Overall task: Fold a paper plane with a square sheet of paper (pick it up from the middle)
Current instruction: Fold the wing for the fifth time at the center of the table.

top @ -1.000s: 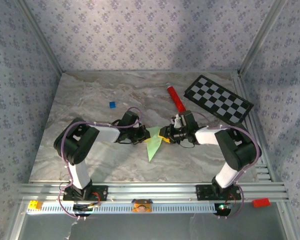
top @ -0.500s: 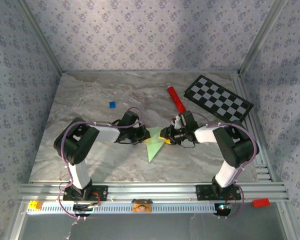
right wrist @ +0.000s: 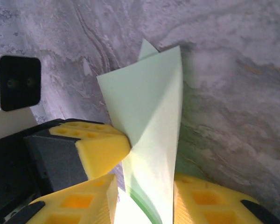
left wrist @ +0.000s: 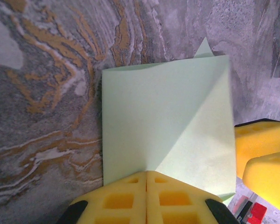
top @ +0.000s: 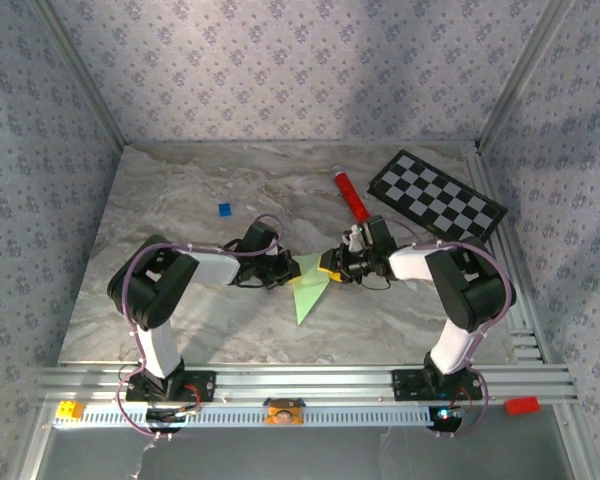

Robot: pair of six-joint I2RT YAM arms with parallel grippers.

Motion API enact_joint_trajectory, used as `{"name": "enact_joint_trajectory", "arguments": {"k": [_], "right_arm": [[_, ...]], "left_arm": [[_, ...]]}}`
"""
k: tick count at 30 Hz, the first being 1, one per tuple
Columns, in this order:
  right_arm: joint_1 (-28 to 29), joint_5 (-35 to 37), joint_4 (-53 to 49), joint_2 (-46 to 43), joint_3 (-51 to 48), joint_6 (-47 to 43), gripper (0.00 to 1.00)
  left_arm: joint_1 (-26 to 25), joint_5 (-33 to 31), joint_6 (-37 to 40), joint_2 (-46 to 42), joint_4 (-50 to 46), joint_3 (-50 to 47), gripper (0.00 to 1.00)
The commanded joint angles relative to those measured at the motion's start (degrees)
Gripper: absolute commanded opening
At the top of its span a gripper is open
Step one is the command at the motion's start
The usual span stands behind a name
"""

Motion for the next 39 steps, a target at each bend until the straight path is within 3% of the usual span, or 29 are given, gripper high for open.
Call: {"name": "enact_joint_trajectory", "arguments": {"k": [1, 13, 20, 24, 29, 35, 39], "right_arm": [[-0.3, -1.9, -1.4, 1.7, 1.2, -1.7, 0.34], [-0.3, -3.2, -1.8, 3.1, 1.7, -3.1, 0.30], [-0.7, -2.9, -4.1, 3.3, 2.9, -4.0, 0.13], [-1.0, -2.1, -3.3, 2.1, 2.1, -2.5, 0.05], [-1.1, 1.7, -0.3, -1.9, -0.9, 2.8, 0.01], [-0.6, 11.4, 4.1, -8.8, -6.8, 13.8, 0.00], [0.4, 17.7, 3.2, -12.6, -9.6, 19.6, 0.00]], "left_arm": [[0.2, -1.1, 1.3, 0.5, -3.2, 0.5, 0.07], [0.2, -1.2, 1.3, -0.5, -2.6, 0.2, 0.08], [0.2, -1.4, 1.6, -2.0, -2.5, 0.6, 0.09], [0.4, -2.5, 2.8, -4.7, -3.7, 1.2, 0.17], [0.2, -5.2, 6.0, -10.2, -6.9, 1.4, 0.35], [-1.8, -9.6, 14.4, -17.1, -13.7, 1.7, 0.38], [-7.0, -17.4, 23.2, -19.3, -21.1, 3.5, 0.38]]}}
